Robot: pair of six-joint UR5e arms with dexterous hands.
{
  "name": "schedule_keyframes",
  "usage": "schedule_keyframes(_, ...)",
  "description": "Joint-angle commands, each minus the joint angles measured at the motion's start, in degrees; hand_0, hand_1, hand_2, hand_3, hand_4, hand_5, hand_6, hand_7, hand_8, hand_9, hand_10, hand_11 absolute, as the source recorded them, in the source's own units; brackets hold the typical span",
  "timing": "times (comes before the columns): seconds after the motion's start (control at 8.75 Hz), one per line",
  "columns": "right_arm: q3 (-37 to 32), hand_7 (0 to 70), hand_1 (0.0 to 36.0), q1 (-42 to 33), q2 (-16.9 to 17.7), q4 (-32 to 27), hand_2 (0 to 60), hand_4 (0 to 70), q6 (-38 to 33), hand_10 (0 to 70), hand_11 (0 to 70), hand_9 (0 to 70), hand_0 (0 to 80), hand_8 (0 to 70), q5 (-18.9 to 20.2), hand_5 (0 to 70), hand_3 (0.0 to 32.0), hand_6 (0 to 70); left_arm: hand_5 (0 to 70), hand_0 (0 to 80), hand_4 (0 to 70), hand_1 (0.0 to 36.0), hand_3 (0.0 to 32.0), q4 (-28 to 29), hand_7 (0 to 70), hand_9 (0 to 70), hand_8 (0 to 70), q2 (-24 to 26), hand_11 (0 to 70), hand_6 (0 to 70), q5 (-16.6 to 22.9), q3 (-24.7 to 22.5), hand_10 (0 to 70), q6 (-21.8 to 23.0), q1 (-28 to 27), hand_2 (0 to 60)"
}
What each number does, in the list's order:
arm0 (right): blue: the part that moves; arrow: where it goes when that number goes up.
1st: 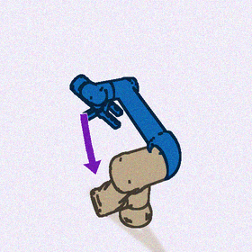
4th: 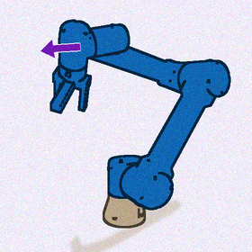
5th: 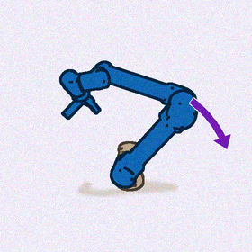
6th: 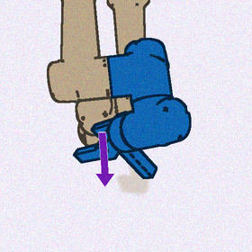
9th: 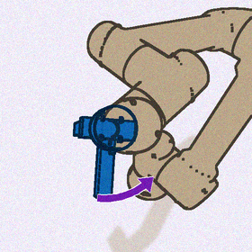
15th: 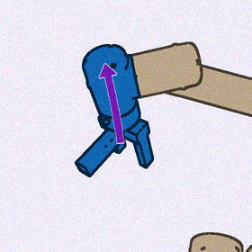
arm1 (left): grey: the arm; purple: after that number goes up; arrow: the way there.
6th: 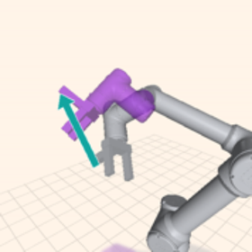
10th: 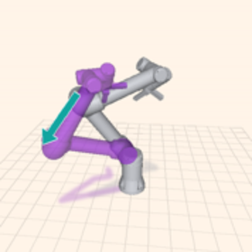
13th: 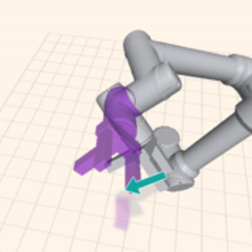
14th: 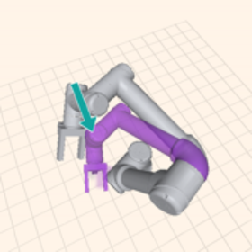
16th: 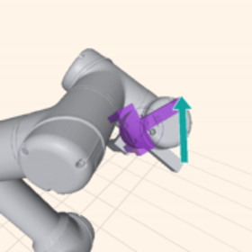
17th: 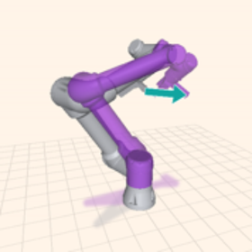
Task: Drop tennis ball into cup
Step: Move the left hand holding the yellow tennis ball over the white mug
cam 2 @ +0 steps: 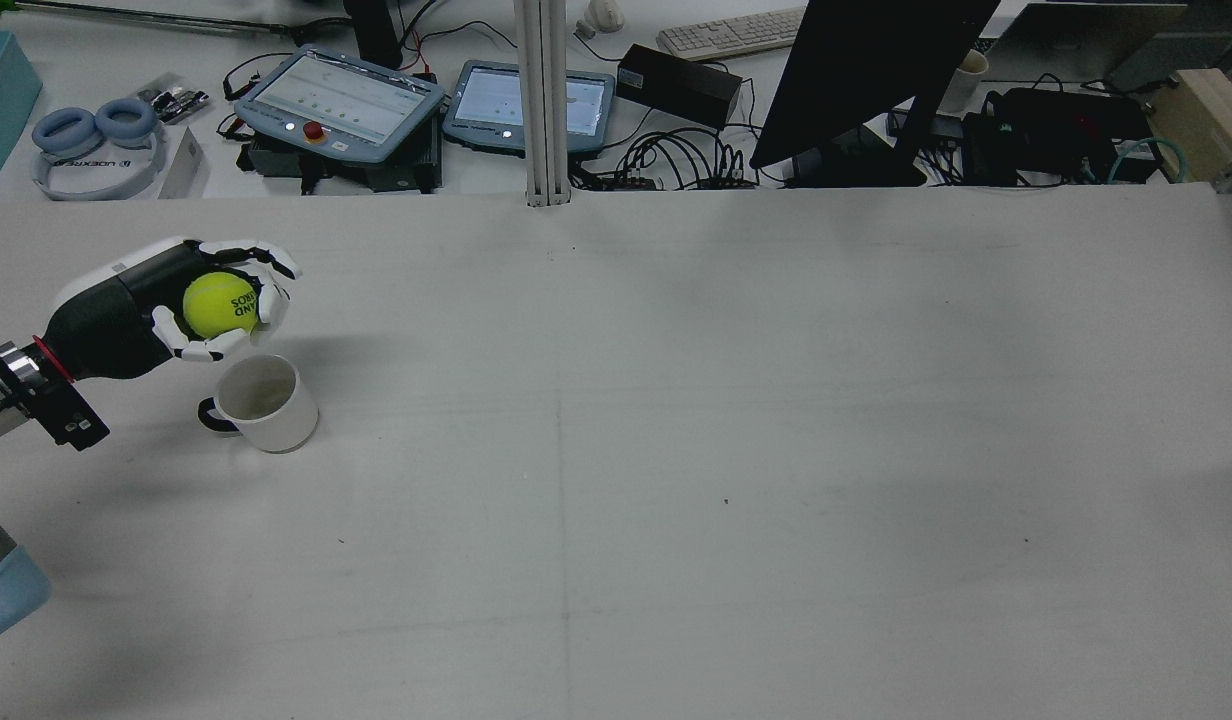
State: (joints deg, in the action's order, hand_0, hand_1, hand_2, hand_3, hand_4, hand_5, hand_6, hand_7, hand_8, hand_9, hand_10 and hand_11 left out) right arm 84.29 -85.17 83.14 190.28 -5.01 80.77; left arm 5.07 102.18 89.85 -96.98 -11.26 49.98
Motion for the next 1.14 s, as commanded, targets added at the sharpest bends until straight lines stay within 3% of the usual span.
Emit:
schedule_keyframes(0.0,0.0,0.0,0.0,0.0,0.0,0.0,0.0,0.0,0.0,0.0,0.0,0.0,0.0,0.0,0.0,0.0,0.0,0.0,27.6,80.0,28.3,36.0,0.0,0.6,49.3,32.9,31.9,1.3,54.7,69.8,-1.0,3.2,36.3,-1.1,-4.3,60.0)
schedule_keyframes(0.11,0.0,0.0,0.0,0.0,0.0,0.0,0.0,0.0,0.0,0.0,0.0,0.0,0.0,0.0,0.0,0.0,0.0,0.0,23.1,80.0,25.6,36.0,0.0,0.9,37.7,27.2,25.8,0.7,51.2,52.1,-1.1,3.3,33.7,-1.4,-4.1,60.0)
schedule_keyframes(0.23,0.0,0.0,0.0,0.0,0.0,0.0,0.0,0.0,0.0,0.0,0.0,0.0,0.0,0.0,0.0,0.0,0.0,0.0,22.6,80.0,22.5,36.0,0.0,1.1,34.1,25.5,25.6,0.8,47.7,53.0,-1.1,3.0,31.1,-0.8,-3.8,57.7)
schedule_keyframes(0.34,0.0,0.0,0.0,0.0,0.0,0.0,0.0,0.0,0.0,0.0,0.0,0.0,0.0,0.0,0.0,0.0,0.0,0.0,21.4,80.0,21.3,36.0,0.0,1.0,34.0,25.7,24.4,0.9,45.8,48.3,-1.0,2.0,29.7,-0.4,-2.6,56.8)
schedule_keyframes(0.57,0.0,0.0,0.0,0.0,0.0,0.0,0.0,0.0,0.0,0.0,0.0,0.0,0.0,0.0,0.0,0.0,0.0,0.0,21.5,80.0,22.0,36.0,0.0,0.6,34.6,25.9,24.5,0.2,44.8,48.4,-0.9,1.9,28.9,-1.1,-0.9,60.0)
schedule_keyframes(0.8,0.0,0.0,0.0,0.0,0.0,0.0,0.0,0.0,0.0,0.0,0.0,0.0,0.0,0.0,0.0,0.0,0.0,0.0,21.0,78.1,21.8,36.0,0.0,1.0,33.9,25.4,24.1,-0.6,44.5,48.1,-1.0,2.1,28.7,-1.4,-0.9,58.2)
schedule_keyframes(0.91,0.0,0.0,0.0,0.0,0.0,-0.1,0.0,0.0,0.0,0.0,0.0,0.0,0.0,0.0,0.0,0.0,0.0,0.0,21.5,74.7,21.4,36.0,0.0,1.1,32.3,24.8,24.7,-0.7,44.2,52.0,-1.0,2.2,28.6,-1.4,-0.9,58.8)
schedule_keyframes(1.03,0.0,0.0,0.0,0.0,0.0,0.0,0.0,0.0,0.0,0.0,0.0,0.0,0.0,0.0,0.0,0.0,0.0,0.0,19.8,71.2,21.1,36.0,0.0,2.0,33.1,24.8,22.8,-1.2,44.0,43.4,-0.9,3.1,28.4,-1.4,-1.2,58.6)
